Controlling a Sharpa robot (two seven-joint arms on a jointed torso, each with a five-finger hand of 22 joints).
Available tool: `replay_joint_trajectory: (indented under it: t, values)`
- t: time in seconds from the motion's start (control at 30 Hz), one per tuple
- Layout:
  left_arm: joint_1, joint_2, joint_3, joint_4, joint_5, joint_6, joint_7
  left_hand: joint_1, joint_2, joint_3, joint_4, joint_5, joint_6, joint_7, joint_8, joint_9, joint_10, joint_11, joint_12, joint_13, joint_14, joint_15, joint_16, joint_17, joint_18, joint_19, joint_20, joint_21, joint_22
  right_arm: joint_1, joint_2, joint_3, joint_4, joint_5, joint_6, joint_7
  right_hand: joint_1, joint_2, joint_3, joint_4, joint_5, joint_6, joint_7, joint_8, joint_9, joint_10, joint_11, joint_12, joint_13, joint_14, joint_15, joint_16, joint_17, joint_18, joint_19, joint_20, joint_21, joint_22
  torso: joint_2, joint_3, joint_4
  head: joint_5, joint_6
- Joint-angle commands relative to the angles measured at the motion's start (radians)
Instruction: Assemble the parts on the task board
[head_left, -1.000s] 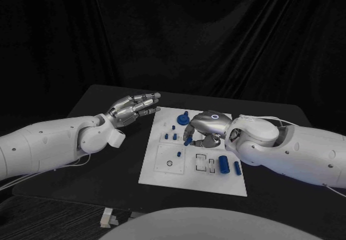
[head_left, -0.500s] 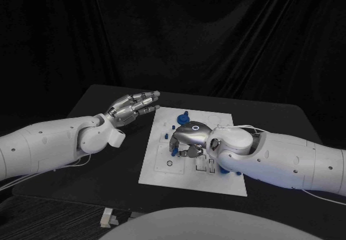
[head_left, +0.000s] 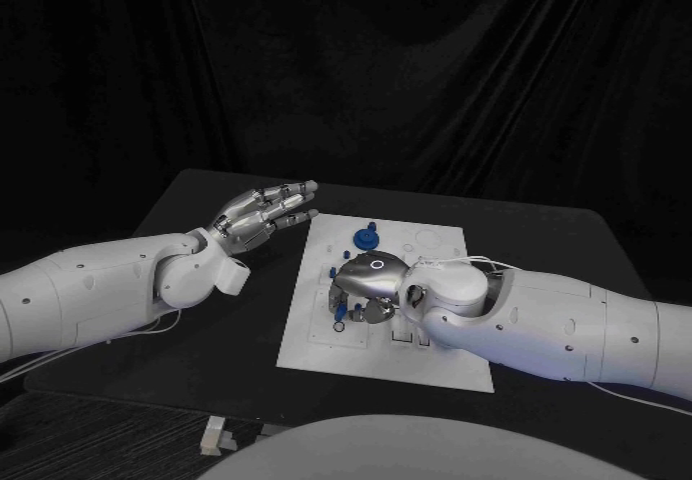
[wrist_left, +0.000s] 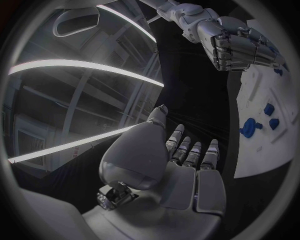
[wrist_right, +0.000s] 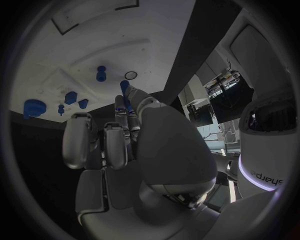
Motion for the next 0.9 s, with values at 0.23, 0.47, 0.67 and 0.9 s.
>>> replay_joint_trajectory:
  t: [0.23,0.47,0.67,0.9]
  values:
    - [-0.004,-0.001,0.001,0.001,0.007,-0.005,0.025,-0.007,0.006,-0.009,0.007,-0.007,-0.030,-0.005,-0.007,-0.004,-0.011,-0.011,-0.014,-0.003,-0.006,-0.005,-0.007,-0.002,0.023,-0.010,-0.001,-0.007,-0.010,-0.016,0.005,0.001,-0.008,-0.016,0.029,-0.009,-0.001,0.003,0.007,0.000,-0.002,0.011,0.017,0.000,0.053,0.007,-0.002,-0.007,0.001,0.048,-0.008,-0.004,0.001,-0.015,-0.001,-0.005,0.002,0.179,0.000,-0.0005,-0.0003,0.004,0.000]
    - [-0.005,-0.001,0.001,0.000,0.007,-0.002,0.022,-0.008,0.006,-0.010,0.008,-0.007,-0.034,-0.007,-0.008,-0.004,-0.012,-0.012,-0.015,-0.003,-0.006,-0.006,-0.007,-0.002,0.025,-0.010,-0.001,-0.007,-0.008,-0.020,0.005,0.001,-0.009,-0.016,0.033,-0.011,-0.001,0.003,0.008,0.000,-0.001,0.010,0.017,-0.001,0.053,0.008,-0.002,-0.007,0.002,0.048,-0.008,-0.004,0.001,-0.015,-0.001,-0.005,0.002,0.179,-0.001,-0.0005,-0.0003,0.002,0.000]
    - [-0.006,0.001,0.001,-0.001,0.007,0.003,0.019,-0.008,0.006,-0.010,0.008,-0.007,-0.032,-0.007,-0.007,-0.004,-0.013,-0.013,-0.015,-0.003,-0.006,-0.006,-0.007,-0.002,0.025,-0.009,0.000,-0.006,-0.006,-0.021,0.004,0.001,-0.007,-0.016,0.037,-0.012,-0.001,0.003,0.008,-0.001,0.000,0.010,0.017,-0.001,0.054,0.009,-0.002,-0.007,0.002,0.048,-0.008,-0.004,0.001,-0.015,-0.001,-0.005,0.002,0.179,-0.001,-0.0001,-0.0005,0.000,0.000]
    - [-0.007,0.002,0.001,-0.004,0.007,0.007,0.015,-0.008,0.007,-0.010,0.008,-0.007,-0.031,-0.007,-0.007,-0.003,-0.013,-0.013,-0.016,-0.003,-0.006,-0.004,-0.007,-0.002,0.026,-0.009,0.001,-0.006,-0.004,-0.026,0.004,0.001,-0.004,-0.016,0.042,-0.011,0.000,0.003,0.009,-0.002,0.001,0.010,0.017,-0.002,0.054,0.011,-0.003,-0.007,0.002,0.048,-0.008,-0.004,0.001,-0.015,-0.001,-0.005,0.002,0.179,0.000,-0.0002,-0.0015,0.001,0.000]
